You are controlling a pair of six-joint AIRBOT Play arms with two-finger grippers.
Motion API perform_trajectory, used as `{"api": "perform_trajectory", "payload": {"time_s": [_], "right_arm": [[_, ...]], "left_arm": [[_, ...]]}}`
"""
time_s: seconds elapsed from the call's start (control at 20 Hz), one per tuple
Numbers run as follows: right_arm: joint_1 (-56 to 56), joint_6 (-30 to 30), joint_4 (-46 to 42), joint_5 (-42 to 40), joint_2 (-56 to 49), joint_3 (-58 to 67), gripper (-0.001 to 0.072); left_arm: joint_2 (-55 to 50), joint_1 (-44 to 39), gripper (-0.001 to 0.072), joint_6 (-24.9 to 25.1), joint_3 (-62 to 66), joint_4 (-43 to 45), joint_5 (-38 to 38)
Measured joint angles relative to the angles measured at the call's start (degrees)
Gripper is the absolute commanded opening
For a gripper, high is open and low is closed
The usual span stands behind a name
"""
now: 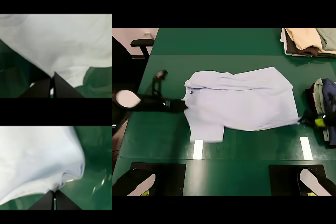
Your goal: Fold the shirts.
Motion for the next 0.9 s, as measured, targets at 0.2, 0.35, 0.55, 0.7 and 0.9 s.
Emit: {"api": "perform_trajectory", "payload": {"time_s": [0.2,0.35,0.55,0.7,0.9], "right_arm": [[4.09,0.02,0.42,2.36,5.81,18.08,0.0013],[5.38,0.33,0.46,4.74,8.24,34.32,0.0014],[3.50,0.70,-0.70,10.40,7.85,55.32,0.0013],[0.31,1.64,-0.87,15.98,4.79,69.44,0.0013],[-1.88,4.20,-0.90,21.00,1.77,77.09,0.0011]], "left_arm": [[6.08,0.02,0.0022,0.00,16.46,2.19,-0.98],[8.85,0.09,0.0022,0.00,31.80,3.06,-1.40],[10.19,0.07,0.0021,-0.02,51.15,4.37,-1.55],[10.49,0.04,0.0021,-0.20,60.67,6.84,-1.22],[10.54,0.00,0.0022,-1.46,63.17,13.35,-2.47]]}}
